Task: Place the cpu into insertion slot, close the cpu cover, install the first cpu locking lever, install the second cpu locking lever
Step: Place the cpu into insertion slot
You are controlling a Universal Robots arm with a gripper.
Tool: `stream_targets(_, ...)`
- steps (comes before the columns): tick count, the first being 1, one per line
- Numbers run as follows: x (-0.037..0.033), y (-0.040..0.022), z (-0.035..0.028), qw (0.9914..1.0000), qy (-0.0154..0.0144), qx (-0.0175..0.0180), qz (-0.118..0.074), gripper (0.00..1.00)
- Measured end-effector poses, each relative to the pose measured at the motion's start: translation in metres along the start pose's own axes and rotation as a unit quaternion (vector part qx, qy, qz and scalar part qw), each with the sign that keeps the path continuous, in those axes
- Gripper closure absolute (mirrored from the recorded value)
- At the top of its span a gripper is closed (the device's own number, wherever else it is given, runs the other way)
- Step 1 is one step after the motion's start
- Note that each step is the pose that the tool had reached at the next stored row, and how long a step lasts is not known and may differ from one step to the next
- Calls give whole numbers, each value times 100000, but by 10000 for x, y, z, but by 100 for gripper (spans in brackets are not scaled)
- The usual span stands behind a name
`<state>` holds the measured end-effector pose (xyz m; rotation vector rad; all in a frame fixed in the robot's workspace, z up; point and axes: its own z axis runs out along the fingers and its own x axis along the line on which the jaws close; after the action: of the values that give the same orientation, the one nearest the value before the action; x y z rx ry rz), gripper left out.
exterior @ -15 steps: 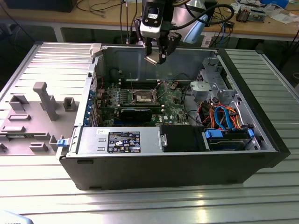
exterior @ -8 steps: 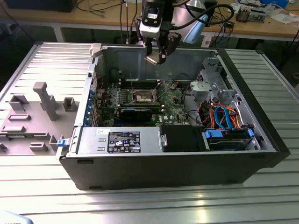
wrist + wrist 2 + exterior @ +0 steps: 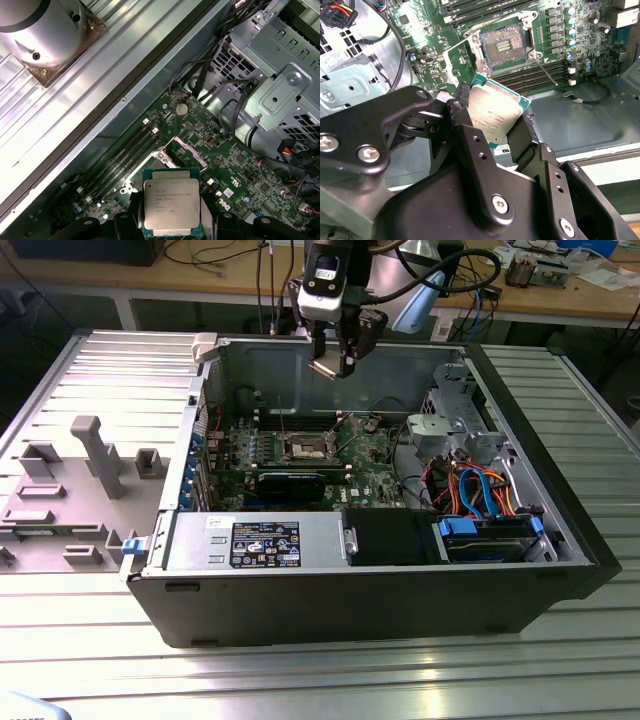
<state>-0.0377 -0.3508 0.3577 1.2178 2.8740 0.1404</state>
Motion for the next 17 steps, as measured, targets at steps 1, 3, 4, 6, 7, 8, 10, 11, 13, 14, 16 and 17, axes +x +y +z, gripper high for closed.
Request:
stream_targets(1,0,0,0,100000,-11,4,92,45)
stream_targets(3,0,0,0,100000,-22,0,248,45)
stream_targets(4,0,0,0,99999,-31,-4,321,45)
stream_targets(6,0,0,0,99999,-47,-8,523,45)
stream_targets(7,0,0,0,99998,-56,-11,610,45)
stream_targets(8,0,0,0,99998,-62,-10,690,45)
stream_targets(10,0,0,0,99996,-76,-16,835,45)
stream_targets(11,0,0,0,99996,-84,-15,906,45)
stream_targets(13,0,0,0,99994,-97,-17,1050,45)
stream_targets(14,0,0,0,99994,-100,-19,1121,45)
stream_targets(16,0,0,0,99992,-118,-23,1298,45)
stream_targets(17,0,0,0,99990,-127,-24,1375,45)
